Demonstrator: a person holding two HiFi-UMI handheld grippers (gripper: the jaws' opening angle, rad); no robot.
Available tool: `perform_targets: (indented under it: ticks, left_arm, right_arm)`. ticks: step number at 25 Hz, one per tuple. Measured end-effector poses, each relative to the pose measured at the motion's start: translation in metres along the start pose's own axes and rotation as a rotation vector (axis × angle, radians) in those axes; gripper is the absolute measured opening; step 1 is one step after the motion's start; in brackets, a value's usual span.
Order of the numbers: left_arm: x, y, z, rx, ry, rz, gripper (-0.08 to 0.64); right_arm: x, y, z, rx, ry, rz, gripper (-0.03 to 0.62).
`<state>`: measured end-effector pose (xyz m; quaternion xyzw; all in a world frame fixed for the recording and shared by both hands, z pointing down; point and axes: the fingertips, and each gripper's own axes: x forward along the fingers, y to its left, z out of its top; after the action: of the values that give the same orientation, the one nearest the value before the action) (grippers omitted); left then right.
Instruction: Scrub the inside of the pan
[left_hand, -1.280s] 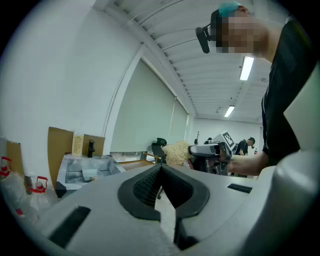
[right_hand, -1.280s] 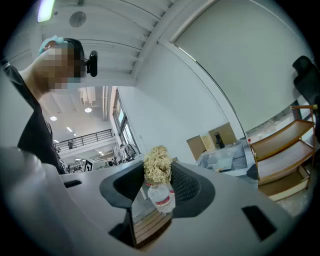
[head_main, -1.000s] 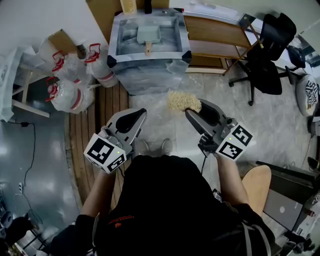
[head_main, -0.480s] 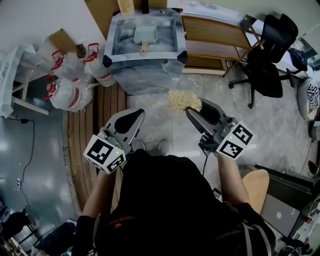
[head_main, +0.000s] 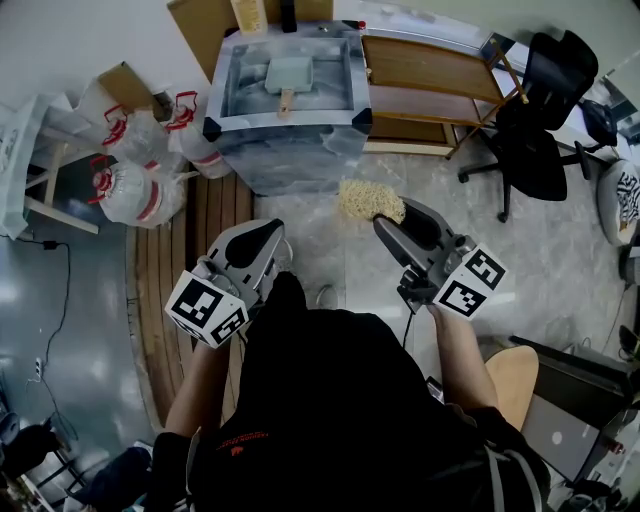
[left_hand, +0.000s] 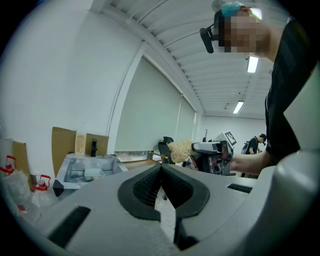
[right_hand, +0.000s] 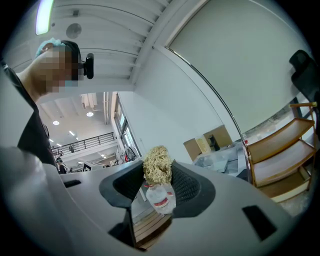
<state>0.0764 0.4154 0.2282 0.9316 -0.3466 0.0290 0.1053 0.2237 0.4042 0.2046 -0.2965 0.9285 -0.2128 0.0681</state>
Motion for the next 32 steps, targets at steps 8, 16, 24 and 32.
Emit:
perform_targets:
  ticks: [8,16,24,32]
  left_arm:
    - [0.019,0.033,-0.001,-0.013,-0.016,0.001,0.018]
    - [0.037,0.098,-0.005,-0.051,0.002,0.008,0.018]
    - [0.059,0.192,0.003,-0.067,0.023,0.008,0.018]
    - [0.092,0.271,0.014,-0.058,0.062,-0.036,0.018]
  right_arm:
    - [0.021,-0.029,0.006,-0.004,0.005,-0.013,0.173]
    - [0.082,-0.062,0.004,0.023,0.038,-0.012,0.173]
    - [0.162,-0.105,0.010,0.047,0.066,-0.030,0.172]
    - [0.234,-0.147,0.023,0.071,0.093,-0.085,0.172]
